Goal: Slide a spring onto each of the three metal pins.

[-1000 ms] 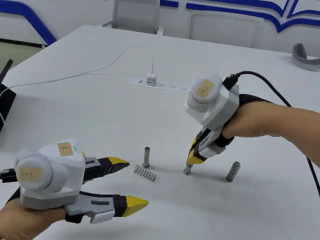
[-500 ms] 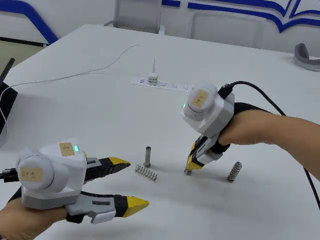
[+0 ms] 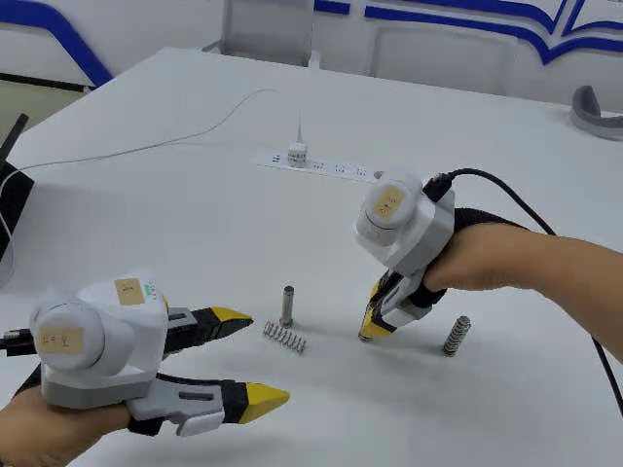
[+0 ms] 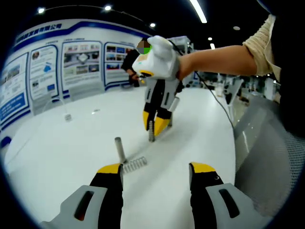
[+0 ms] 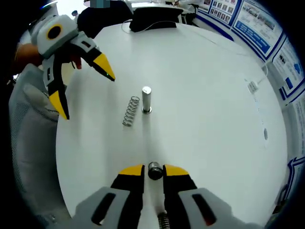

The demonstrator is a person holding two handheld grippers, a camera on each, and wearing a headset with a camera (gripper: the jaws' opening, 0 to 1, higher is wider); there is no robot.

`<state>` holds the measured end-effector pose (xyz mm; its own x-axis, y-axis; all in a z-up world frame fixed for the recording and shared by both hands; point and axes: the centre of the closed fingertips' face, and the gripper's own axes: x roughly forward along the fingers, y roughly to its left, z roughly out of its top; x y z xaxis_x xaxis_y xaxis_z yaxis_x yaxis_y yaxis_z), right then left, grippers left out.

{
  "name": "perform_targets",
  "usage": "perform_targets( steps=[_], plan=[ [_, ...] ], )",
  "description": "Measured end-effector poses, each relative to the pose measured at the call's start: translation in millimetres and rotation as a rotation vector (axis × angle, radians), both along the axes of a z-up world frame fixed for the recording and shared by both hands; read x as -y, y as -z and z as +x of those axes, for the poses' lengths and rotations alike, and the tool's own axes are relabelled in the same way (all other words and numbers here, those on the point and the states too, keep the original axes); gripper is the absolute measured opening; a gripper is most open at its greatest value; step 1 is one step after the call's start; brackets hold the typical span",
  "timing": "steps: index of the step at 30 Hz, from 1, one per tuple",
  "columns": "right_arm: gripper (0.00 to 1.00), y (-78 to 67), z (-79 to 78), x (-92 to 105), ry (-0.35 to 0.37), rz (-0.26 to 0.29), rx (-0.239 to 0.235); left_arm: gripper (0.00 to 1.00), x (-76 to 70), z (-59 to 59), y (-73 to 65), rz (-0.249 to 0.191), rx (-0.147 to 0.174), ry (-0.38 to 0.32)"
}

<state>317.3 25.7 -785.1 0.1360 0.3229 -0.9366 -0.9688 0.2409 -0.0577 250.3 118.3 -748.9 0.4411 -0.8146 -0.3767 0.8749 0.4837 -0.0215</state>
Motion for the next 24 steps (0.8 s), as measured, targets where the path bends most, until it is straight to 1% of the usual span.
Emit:
perform_targets(
  steps=[9,12,16,18,24],
  plan=[
    [0.23,-4.6,-1.3,-1.2,-0.003,0.015,0.013,0.57,1.0,-0.8,-1.2,0.000,0.002,0.004],
    [0.24,-8.7,-1.0,-3.6,-0.010,0.020,0.030,0.57,1.0,-0.9,-1.6,-0.001,0.002,0.004],
    [0.25,-16.9,-3.0,-12.3,-0.023,0.037,0.049,0.57,0.9,-1.2,-1.9,-0.001,0.004,0.005],
    [0.25,-18.7,-4.4,-16.9,-0.030,0.043,0.053,0.57,0.7,-1.1,-2.0,-0.002,0.004,0.004],
    [0.25,-19.4,-9.0,-28.9,-0.039,0.062,0.050,0.57,0.3,-1.6,-2.7,-0.004,0.007,0.003]
  ],
)
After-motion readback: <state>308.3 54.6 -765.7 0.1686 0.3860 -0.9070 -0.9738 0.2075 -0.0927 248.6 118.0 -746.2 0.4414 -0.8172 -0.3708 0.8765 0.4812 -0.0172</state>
